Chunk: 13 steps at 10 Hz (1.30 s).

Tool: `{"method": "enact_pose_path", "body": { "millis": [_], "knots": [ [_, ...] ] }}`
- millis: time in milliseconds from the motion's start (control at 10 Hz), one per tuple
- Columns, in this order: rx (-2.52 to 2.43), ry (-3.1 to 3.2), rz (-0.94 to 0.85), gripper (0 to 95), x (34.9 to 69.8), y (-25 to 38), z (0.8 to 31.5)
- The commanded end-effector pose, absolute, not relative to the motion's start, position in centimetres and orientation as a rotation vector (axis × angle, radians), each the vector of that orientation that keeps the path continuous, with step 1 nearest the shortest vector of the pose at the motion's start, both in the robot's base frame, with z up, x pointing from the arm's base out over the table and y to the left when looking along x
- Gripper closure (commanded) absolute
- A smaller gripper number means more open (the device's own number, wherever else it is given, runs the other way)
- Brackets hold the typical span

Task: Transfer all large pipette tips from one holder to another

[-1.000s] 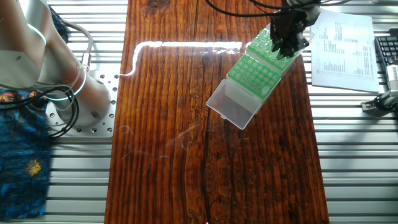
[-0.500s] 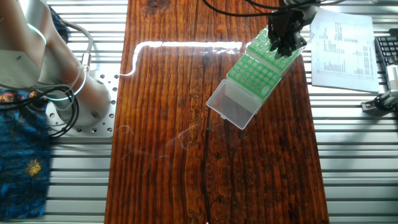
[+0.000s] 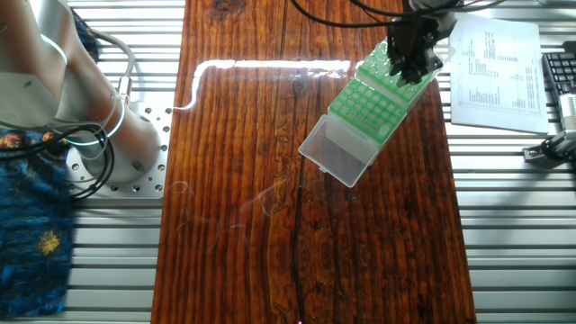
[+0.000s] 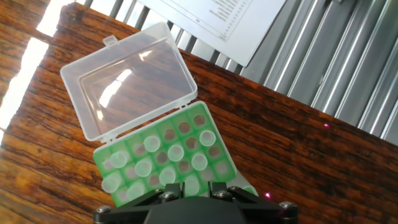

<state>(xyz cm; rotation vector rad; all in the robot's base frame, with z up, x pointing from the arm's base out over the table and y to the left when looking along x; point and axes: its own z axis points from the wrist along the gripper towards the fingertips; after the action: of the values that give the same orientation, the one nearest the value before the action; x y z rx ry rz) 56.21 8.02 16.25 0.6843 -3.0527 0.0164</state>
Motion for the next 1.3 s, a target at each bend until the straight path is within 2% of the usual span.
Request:
{"method": "enact_pose_path", "body": {
  "millis": [100,1300],
  "knots": [
    [0.69,-3.052,0.002,76.0,56.22,8.04,16.23],
    [0.668,-3.051,-0.042,76.0,56.3,8.24,15.92]
  ]
}}
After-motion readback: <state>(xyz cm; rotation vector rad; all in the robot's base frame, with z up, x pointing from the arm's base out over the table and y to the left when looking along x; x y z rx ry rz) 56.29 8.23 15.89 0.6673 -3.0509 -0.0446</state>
